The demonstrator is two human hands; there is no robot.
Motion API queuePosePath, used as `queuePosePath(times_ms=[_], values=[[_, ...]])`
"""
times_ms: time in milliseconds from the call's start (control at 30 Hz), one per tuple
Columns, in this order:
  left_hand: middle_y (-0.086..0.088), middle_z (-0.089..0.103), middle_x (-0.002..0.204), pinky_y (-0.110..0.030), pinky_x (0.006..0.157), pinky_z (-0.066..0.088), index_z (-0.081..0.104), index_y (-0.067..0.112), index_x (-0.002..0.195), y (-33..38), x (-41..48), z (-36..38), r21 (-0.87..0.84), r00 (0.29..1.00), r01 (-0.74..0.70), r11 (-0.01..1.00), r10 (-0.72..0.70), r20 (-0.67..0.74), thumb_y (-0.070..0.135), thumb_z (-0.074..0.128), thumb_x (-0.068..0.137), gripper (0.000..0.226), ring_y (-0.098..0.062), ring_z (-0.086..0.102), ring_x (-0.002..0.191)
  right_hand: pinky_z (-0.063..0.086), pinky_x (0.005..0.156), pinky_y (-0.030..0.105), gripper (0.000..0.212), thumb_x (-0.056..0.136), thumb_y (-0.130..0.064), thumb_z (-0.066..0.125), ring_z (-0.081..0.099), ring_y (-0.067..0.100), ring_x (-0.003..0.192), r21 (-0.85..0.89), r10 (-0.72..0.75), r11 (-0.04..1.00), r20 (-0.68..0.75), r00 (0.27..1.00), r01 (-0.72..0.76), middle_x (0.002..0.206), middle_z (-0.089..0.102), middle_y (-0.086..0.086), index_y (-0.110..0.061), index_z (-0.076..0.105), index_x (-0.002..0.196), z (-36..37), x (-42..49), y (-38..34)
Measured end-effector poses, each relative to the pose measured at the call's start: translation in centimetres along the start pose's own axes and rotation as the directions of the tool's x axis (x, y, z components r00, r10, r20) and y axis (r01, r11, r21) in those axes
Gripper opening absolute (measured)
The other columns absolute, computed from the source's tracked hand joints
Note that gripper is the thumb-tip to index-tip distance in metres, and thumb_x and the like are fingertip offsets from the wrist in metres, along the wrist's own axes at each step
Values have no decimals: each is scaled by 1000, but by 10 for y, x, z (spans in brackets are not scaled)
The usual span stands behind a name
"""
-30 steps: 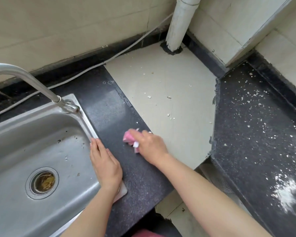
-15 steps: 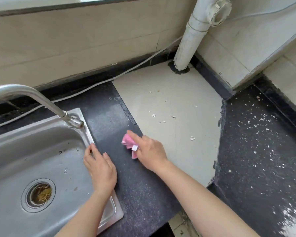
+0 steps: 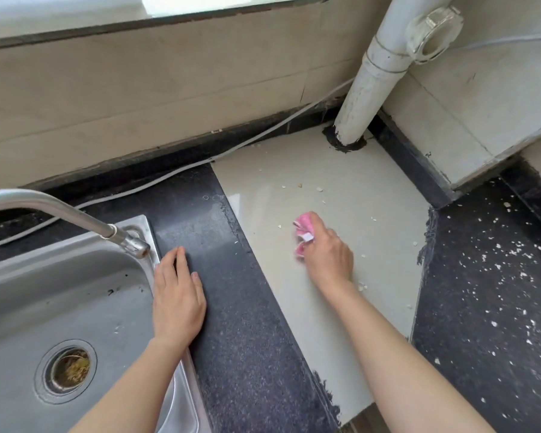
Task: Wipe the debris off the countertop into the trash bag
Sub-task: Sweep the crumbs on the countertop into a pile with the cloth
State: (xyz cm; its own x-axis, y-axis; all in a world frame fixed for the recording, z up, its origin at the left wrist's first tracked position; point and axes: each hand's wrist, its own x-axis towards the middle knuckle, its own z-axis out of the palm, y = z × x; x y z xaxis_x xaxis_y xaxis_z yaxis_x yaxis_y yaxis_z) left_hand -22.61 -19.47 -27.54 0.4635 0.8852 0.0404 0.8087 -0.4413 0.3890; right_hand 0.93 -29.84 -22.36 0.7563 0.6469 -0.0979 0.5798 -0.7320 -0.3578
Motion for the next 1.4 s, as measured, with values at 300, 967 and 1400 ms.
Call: queuePosePath(times_ms=[300, 967, 1400], values=[[-19, 38, 137, -42, 112, 25, 35, -2, 139, -2, 2, 1, 30, 1000, 22, 999, -23, 18, 19, 33, 93, 50, -35, 34, 128, 47, 59, 36, 54, 73, -22, 75, 67, 35, 76, 3, -565, 816, 221, 795, 578, 87, 66, 16, -21, 60, 125, 55, -13, -98], [-27, 42, 131, -47, 112, 22, 40, -11, 132, 44, 45, 9, 93, 994, -103, 990, 100, 35, 11, 28, 75, 63, -39, 36, 124, 45, 76, 37, 58, 86, -15, 53, 62, 35, 99, 39, -348, 935, 284, 894, 352, 112, 62, 15, -34, 41, 140, 24, 56, -85], [-19, 39, 143, -41, 117, 20, 35, -2, 140, 50, 145, 34, -10, 1000, -8, 1000, 8, -30, 25, 32, 96, 52, -31, 30, 135, 45, 74, 32, 52, 86, -17, 59, 65, 31, 98, 144, 145, 978, 30, 989, -148, 104, 70, 5, -42, 49, 131, -15, 128, -6]])
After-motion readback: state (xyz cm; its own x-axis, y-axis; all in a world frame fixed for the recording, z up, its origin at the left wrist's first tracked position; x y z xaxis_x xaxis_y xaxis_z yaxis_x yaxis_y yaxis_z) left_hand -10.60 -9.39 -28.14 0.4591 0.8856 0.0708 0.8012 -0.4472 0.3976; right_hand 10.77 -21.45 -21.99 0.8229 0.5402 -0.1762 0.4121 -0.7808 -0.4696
